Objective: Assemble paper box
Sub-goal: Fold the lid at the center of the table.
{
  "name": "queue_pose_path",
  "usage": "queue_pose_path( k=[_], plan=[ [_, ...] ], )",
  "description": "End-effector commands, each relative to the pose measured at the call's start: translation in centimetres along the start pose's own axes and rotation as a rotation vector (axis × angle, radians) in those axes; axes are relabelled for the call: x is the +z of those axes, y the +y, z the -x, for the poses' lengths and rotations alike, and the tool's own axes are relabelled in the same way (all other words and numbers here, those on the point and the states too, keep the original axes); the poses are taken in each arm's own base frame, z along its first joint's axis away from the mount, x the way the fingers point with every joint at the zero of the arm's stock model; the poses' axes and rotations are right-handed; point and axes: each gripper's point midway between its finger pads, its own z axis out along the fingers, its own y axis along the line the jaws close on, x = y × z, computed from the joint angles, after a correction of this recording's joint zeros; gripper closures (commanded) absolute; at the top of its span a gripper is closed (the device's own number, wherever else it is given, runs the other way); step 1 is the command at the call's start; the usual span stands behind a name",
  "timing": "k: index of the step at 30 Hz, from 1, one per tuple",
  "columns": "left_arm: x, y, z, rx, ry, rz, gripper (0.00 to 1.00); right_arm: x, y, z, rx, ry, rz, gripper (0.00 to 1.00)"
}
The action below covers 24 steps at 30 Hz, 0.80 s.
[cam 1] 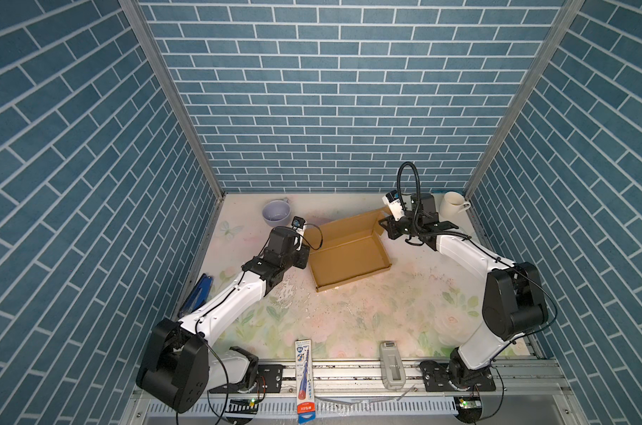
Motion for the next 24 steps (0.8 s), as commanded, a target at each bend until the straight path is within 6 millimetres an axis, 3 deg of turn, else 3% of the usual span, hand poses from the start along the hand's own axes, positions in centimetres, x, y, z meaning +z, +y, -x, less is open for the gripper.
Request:
queue_pose_path(
  k=[1,6,24],
  plan=[
    [-0.1,-0.1,1.9,-0.066,-0.039,-0.009,1.00,-0.6,2.1,-0.2,0.005,0.023,0.039,0.92],
    [0.1,-0.2,2.5,-0.129,-0.041,-0.018,1.00,0.3,3.0,-1.4,0.001,0.062,0.029,0.93],
    [2.0,-0.4,0.5,-0.233,-0.015,-0.026,1.00,1.8,4.1,-4.6,0.099,0.101,-0.030,0.90]
  ],
)
